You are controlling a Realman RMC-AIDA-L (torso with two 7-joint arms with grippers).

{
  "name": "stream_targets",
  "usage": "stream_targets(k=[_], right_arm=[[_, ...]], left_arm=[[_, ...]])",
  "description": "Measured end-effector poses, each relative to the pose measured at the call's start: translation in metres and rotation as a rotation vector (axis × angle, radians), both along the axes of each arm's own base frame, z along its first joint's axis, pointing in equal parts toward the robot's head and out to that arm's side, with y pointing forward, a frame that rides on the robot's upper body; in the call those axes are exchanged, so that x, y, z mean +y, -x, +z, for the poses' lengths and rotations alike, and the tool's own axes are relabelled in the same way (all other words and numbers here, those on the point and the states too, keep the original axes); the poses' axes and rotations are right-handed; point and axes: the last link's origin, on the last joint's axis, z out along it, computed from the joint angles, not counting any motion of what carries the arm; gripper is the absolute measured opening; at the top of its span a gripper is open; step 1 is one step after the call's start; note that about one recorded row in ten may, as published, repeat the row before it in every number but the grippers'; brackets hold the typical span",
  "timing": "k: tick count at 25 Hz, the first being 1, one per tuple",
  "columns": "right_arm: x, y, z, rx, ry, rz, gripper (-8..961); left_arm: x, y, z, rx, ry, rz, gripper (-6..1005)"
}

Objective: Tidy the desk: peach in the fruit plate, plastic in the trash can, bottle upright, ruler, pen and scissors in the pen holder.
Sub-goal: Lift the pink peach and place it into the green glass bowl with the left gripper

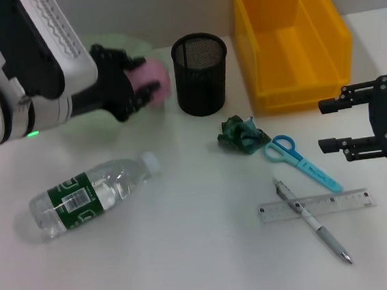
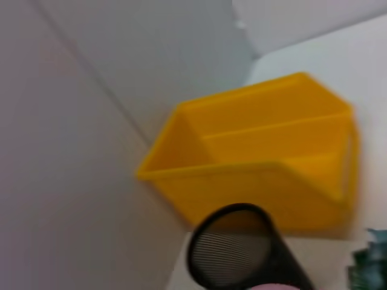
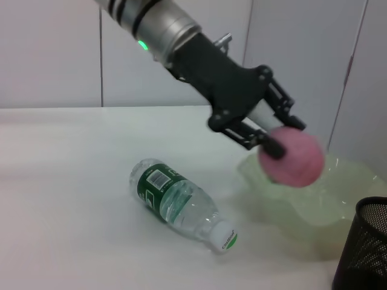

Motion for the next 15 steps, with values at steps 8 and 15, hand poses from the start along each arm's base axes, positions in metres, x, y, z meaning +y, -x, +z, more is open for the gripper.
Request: stream_targets(k=[8,15], right_arm=[[0.000,0.001,-0.001,-0.001,0.003,0.002,626],[0.001,0.002,-0.002,-0.002,0.002,0.006,626]], left_arm=[[0.044,0.006,-0.005,-0.071,-0.118,0.094,422],[0.063,0.019,0.002,-0.082,-0.160,0.167,436]])
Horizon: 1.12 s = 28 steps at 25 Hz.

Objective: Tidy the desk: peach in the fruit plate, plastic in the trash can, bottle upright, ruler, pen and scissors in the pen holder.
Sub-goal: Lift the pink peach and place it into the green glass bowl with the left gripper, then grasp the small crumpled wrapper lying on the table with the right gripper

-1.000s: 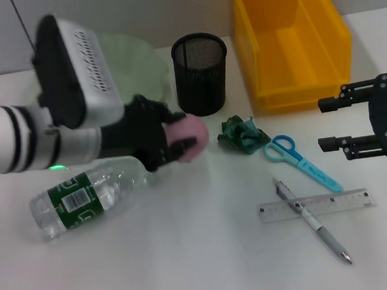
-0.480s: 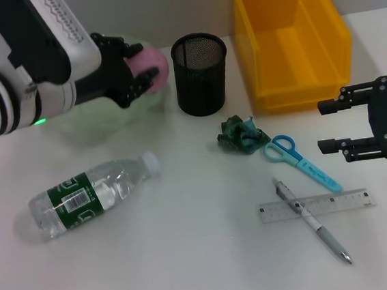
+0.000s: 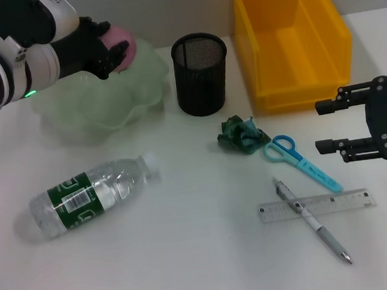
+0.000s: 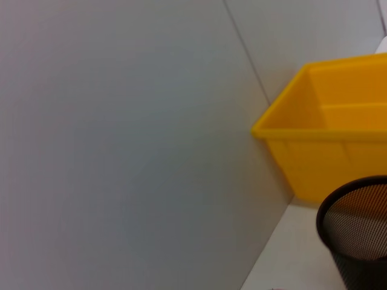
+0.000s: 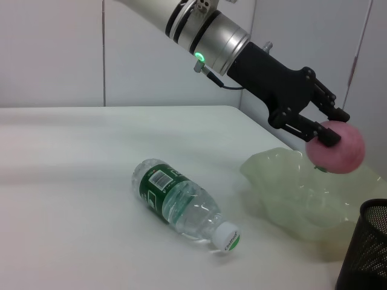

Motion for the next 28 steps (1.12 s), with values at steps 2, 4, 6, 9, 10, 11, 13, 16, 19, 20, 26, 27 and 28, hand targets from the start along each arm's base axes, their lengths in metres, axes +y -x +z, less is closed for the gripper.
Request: stream_targets(k=[2,4,6,9,10,11,13,16,19,20,26,27,28], right_arm=[[0.000,0.000,0.000,0.000,0.000,0.000,627],[0.000,0.000,0.000,0.000,0.000,0.001,627],[0.000,0.000,0.000,0.000,-0.001,0.002,627],[0.001,0.001,0.000,-0.001,-0.001,0.003,627],[0.001,0.002,0.000,-0.001,-0.001,0.004,627],[0.001,0.002,0.000,-0.001,-0.001,0.004,627],[0.002,0.002,0.001,0.000,-0.001,0.003,626],[0.002,0.002,0.001,0.002,-0.003,0.002,626],[0.002,0.004,0.002,0.007,-0.005,0.007,626],[0.002,0.004,0.002,0.008,-0.005,0.008,626],[-0.003,0.000,0.006,0.022,-0.009,-0.015,626],[-0.004,-0.001,0.008,0.026,-0.018,-0.023,626],[-0.003,-0.003,0.013,0.040,-0.039,-0.037,626]], left_arm=[[0.002,0.002,0.001,0.000,-0.003,0.007,440],[0.002,0.002,0.001,0.002,-0.002,0.008,444],[0.002,0.002,0.001,0.004,0.000,0.007,449],[0.001,0.003,0.000,0.007,0.004,0.009,455],[0.001,0.004,-0.001,0.007,0.005,0.010,457],[0.001,0.004,-0.001,0.008,0.006,0.012,459],[-0.001,0.006,-0.001,0.009,0.003,0.013,500],[-0.003,0.007,0.001,0.005,0.003,0.012,616],[-0.013,0.008,0.008,-0.022,0.012,0.004,703],[-0.016,0.008,0.011,-0.040,0.012,0.003,713],[-0.042,0.019,0.028,-0.197,0.079,-0.002,738],[-0.042,0.019,0.028,-0.197,0.079,-0.002,737],[-0.051,0.028,0.035,-0.259,0.122,-0.005,735]])
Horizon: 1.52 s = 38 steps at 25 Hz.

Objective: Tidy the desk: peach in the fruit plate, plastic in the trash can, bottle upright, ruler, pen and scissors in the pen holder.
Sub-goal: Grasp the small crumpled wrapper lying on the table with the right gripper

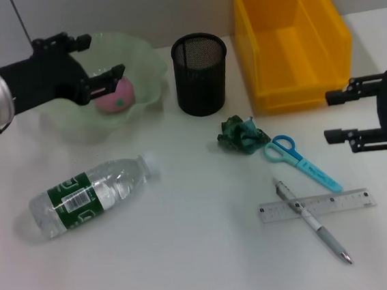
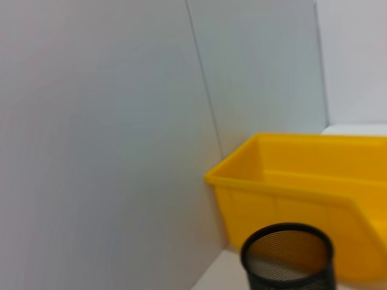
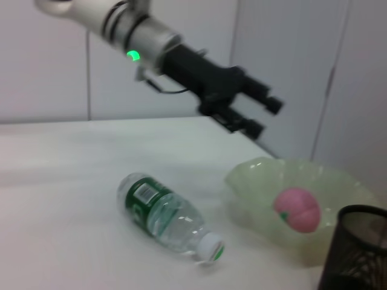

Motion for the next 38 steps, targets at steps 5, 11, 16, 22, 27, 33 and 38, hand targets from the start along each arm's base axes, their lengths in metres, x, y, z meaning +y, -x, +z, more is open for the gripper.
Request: stream_targets(k=[5,11,16,22,27,33,38], right_arm=[[0.008,0.005,0.002,0.020,-0.011,-0.045,627],[0.019,0.017,0.001,0.048,-0.001,-0.096,627],[0.032,0.028,-0.007,-0.007,0.019,-0.180,627],[0.056,0.054,-0.022,-0.113,0.107,-0.308,626],[0.069,0.069,-0.017,-0.118,0.125,-0.396,626],[0.082,0.078,-0.013,-0.169,0.115,-0.494,626],[0.085,0.085,-0.021,-0.238,0.140,-0.506,626]], left_arm=[[-0.011,0.010,-0.003,-0.047,0.113,-0.002,735],[-0.014,0.013,-0.011,-0.028,0.155,0.001,735],[-0.015,0.012,-0.015,-0.029,0.173,-0.003,735],[-0.010,0.013,-0.024,-0.023,0.192,0.003,735],[-0.008,0.012,-0.026,-0.019,0.192,0.004,735],[-0.009,0.014,-0.030,-0.013,0.197,0.005,736],[-0.007,0.016,-0.029,-0.012,0.186,0.013,736]])
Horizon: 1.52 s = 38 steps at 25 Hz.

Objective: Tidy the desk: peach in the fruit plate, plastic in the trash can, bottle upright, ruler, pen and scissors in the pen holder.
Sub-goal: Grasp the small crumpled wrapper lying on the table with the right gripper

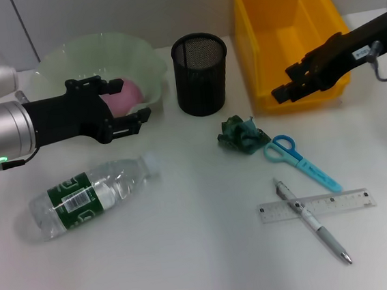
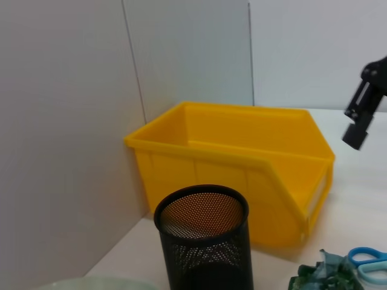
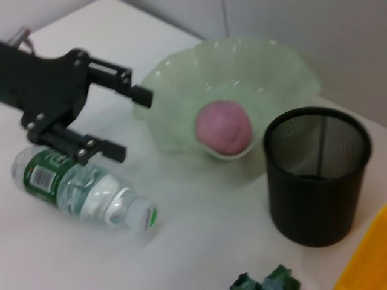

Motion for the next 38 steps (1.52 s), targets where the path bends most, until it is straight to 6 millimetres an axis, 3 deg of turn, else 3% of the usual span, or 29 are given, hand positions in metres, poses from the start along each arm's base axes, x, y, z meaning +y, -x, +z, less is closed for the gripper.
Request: stream_targets(k=[7,12,27,38], right_arm=[[-0.001,0.014,-0.023,-0.071,0.090,0.025,627],[0.000,0.012,-0.031,-0.150,0.109,-0.001,627],[0.012,0.013,-0.054,-0.283,0.064,0.026,626],[0.023,0.019,-0.068,-0.285,0.057,0.043,626]], left_arm=[[0.002,0.001,0.000,0.004,-0.011,0.006,736],[0.002,0.003,0.000,0.008,-0.018,0.007,736],[0.001,0.003,-0.003,0.009,-0.011,0.009,736],[0.002,0.000,-0.005,0.015,-0.001,-0.002,735]])
